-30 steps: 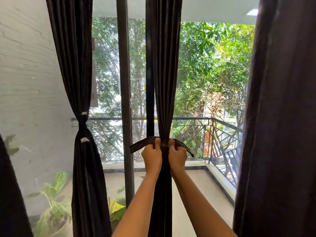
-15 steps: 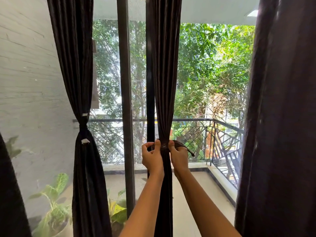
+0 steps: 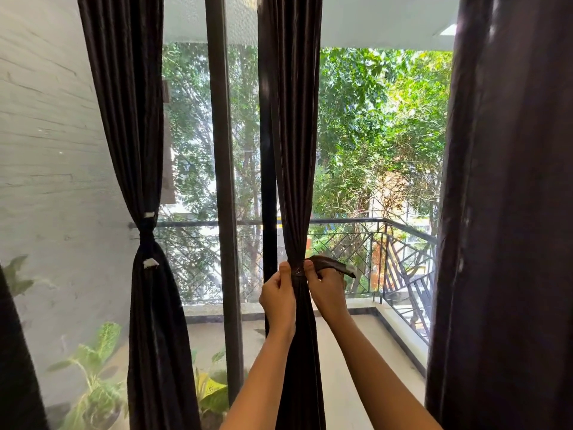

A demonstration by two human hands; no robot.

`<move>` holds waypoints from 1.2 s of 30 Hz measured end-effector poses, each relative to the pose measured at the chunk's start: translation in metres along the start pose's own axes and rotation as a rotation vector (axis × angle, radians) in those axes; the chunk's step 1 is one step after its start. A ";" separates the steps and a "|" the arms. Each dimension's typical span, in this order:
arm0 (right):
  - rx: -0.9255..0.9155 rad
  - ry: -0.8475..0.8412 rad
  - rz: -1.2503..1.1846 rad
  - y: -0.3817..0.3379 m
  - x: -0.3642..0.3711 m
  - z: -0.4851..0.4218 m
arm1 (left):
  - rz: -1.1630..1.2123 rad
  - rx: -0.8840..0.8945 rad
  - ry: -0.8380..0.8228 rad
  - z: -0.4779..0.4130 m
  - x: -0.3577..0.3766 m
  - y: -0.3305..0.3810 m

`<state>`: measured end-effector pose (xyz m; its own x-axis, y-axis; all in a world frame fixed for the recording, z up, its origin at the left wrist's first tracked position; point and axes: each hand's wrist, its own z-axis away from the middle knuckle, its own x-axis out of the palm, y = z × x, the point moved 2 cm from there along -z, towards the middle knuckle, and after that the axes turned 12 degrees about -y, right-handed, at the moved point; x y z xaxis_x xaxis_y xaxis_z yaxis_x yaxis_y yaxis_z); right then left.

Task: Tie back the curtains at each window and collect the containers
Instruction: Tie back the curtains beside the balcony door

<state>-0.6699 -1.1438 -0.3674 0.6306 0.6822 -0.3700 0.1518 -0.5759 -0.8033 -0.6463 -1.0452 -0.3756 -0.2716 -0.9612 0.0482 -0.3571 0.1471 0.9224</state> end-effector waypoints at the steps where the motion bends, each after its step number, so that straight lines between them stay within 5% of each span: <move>1: -0.012 -0.013 0.033 -0.001 -0.001 0.000 | -0.005 0.010 -0.010 0.000 0.000 0.000; 8: -0.144 -0.001 0.299 -0.003 -0.011 -0.001 | 0.020 -0.019 -0.134 0.001 -0.004 0.001; 15: -0.195 0.009 0.479 -0.013 -0.026 -0.008 | 0.084 0.047 -0.448 -0.004 -0.014 -0.002; 18: -0.195 0.017 0.484 -0.016 -0.029 -0.009 | 0.053 0.043 -0.437 -0.009 -0.017 -0.006; 36: 0.090 -0.008 -0.299 -0.017 -0.011 -0.003 | -0.441 0.297 -0.128 -0.013 -0.007 -0.001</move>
<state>-0.6778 -1.1430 -0.3483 0.5620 0.8192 -0.1142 0.2613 -0.3068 -0.9152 -0.6321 -1.0419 -0.3722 -0.1389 -0.9134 -0.3825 -0.6939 -0.1858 0.6957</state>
